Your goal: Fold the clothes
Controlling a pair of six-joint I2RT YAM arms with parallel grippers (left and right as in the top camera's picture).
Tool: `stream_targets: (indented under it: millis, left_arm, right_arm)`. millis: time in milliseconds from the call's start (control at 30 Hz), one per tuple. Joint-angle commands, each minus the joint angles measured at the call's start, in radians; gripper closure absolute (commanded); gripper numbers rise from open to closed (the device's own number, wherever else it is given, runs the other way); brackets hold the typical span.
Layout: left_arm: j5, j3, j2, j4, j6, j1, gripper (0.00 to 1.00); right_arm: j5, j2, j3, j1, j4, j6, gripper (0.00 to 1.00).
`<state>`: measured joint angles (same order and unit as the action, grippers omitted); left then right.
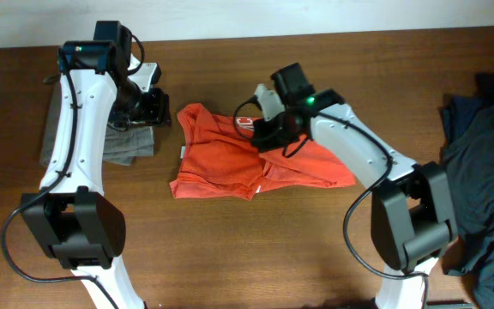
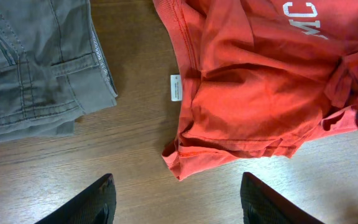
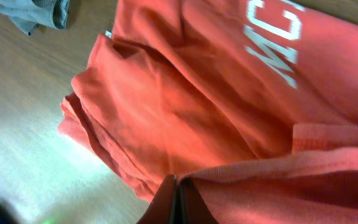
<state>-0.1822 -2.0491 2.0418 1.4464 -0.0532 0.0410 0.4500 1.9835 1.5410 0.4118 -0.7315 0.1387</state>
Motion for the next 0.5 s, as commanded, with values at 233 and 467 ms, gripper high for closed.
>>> stream_targets:
  millis: [233,467]
  left_arm:
    - [-0.004,0.005,-0.026,0.002,-0.005,0.002,0.36]
    - [-0.004,0.005,-0.026,0.001,-0.005,0.002,0.35]
  right_arm:
    - [-0.078,0.036,0.01,0.07,0.08,0.038,0.57]
    - [-0.108,-0.061,0.056,-0.1,-0.059,0.026,0.73]
